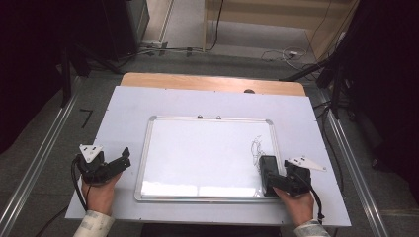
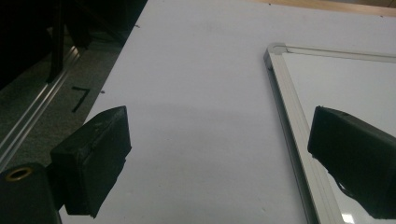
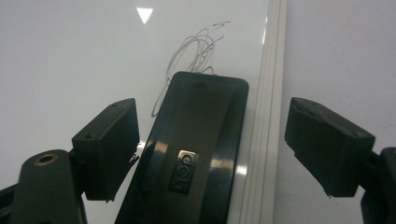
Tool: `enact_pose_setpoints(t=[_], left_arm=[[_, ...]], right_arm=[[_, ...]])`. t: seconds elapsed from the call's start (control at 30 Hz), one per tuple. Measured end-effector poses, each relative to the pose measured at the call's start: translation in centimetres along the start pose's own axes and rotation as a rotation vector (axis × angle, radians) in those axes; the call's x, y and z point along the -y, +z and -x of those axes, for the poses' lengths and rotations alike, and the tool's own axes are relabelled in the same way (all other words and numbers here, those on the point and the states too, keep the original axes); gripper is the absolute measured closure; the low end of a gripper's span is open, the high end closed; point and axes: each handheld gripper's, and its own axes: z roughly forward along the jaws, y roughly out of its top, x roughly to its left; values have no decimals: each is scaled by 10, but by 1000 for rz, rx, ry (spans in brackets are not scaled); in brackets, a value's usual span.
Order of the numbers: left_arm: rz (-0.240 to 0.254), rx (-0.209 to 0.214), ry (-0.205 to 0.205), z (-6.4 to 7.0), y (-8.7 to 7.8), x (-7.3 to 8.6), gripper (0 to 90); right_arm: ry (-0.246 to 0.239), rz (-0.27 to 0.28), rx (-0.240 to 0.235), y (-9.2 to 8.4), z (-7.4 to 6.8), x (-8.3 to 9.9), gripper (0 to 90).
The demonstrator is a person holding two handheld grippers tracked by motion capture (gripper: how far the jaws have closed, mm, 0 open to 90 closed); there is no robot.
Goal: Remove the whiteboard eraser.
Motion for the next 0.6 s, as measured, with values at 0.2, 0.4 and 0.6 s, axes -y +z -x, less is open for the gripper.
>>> enact_pose_setpoints(t=[0.2,0.4,0.6], left_arm=[[0,3,1,0,1,0,61],[0,5,2,0,0,0,61],[-2,7,-3,-1,1,0,61]], right_arm=[[-23,-34,20,8,-9,1,175],[-33,-56,33,14,-11,2,211],[-24,-79,25,17,-10,3,250]])
